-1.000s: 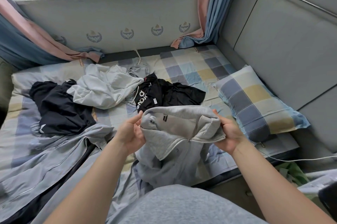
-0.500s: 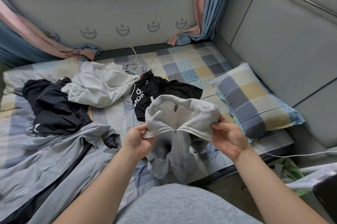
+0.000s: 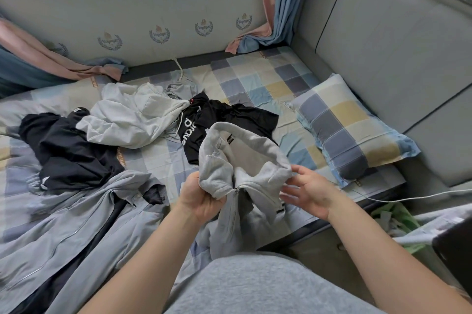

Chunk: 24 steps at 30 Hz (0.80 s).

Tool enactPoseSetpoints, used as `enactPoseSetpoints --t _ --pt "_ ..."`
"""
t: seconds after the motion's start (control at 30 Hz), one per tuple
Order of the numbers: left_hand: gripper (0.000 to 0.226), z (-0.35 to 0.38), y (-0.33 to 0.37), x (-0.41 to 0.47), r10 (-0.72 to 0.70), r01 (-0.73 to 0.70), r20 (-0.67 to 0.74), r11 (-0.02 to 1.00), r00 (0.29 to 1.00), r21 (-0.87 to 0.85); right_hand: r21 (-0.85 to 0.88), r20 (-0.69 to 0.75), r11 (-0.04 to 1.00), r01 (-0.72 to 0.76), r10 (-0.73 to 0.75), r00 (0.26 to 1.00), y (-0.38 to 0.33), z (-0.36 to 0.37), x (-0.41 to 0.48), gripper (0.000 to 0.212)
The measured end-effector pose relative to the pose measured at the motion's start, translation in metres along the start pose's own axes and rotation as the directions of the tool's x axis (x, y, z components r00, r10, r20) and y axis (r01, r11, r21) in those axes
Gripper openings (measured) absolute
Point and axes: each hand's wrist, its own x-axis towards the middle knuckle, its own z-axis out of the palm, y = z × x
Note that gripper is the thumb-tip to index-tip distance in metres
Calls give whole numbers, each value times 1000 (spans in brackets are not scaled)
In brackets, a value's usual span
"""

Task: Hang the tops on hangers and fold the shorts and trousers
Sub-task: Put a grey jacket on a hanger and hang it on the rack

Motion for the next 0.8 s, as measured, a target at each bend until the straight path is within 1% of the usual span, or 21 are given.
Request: enactPoseSetpoints --t 0.03,0.07,0.13,0.17,0.2,0.23,0.27,0.3,0.33,0.37,0.4,0.43,0.47,0.53,0.6,0.63,0.67,0.73,0.77,0.8 --pt "46 0 -1 0 -14 14 -21 1000 1000 15 -114 -106 993 -16 4 994 3 1 -1 23" --pt "39 0 -2 1 -28 30 -43 999 999 42 -143 -160 989 -39 15 987 4 3 -2 27" --pt "31 -3 -8 4 -66 74 -74 990 995 116 -95 -143 988 -119 104 984 3 9 -9 51" --pt "32 -4 -12 5 -92 103 -79 984 993 145 -95 -123 983 -160 148 981 3 13 -13 59" --pt "37 -4 -17 6 -128 137 -67 979 990 154 -130 -120 974 -188 173 978 6 17 -16 61" --pt "42 -4 -22 6 -170 175 -45 973 984 148 -181 -147 963 -200 174 974 10 21 -19 56" --pt "46 -4 -27 7 -208 209 -23 969 978 135 -232 -187 952 -201 159 969 16 24 -22 44" --pt "43 -2 -33 9 -240 241 -23 962 971 127 -252 -229 948 -195 137 964 23 27 -23 27" --pt "36 -1 -37 11 -262 266 -45 954 964 141 -226 -272 955 -193 129 954 31 28 -25 11" --pt "24 -1 -41 14 -275 286 -89 943 957 168 -170 -315 966 -193 133 940 38 24 -28 11" --pt "14 -2 -44 17 -288 314 -143 926 947 208 -82 -334 980 -182 145 931 44 18 -32 18" --pt "15 -3 -46 21 -295 341 -201 905 934 254 13 -334 987 -158 153 930 48 11 -38 21" --pt "21 -5 -47 24 -298 366 -250 883 921 294 90 -333 987 -130 153 931 52 2 -44 22" --pt "42 -13 -52 28 -296 398 -295 827 909 396 185 -333 979 -83 142 932 60 -14 -60 21" --pt "57 -19 -61 32 -293 402 -277 717 915 569 215 -349 975 -51 125 929 67 -25 -78 19" --pt "57 -19 -68 34 -287 403 -283 629 915 665 225 -358 973 -40 121 926 72 -29 -87 19" --pt "51 -20 -75 36 -258 404 -313 514 914 757 235 -367 971 -36 123 922 77 -31 -96 19" --pt "34 -20 -92 41 -130 394 -373 249 919 885 251 -389 967 -42 140 911 87 -33 -114 18" --pt "27 -21 -100 45 -75 386 -379 136 922 912 261 -407 964 -48 155 900 93 -36 -123 17" --pt "22 -21 -108 48 -45 384 -382 58 923 921 271 -426 961 -56 172 888 100 -38 -132 18"
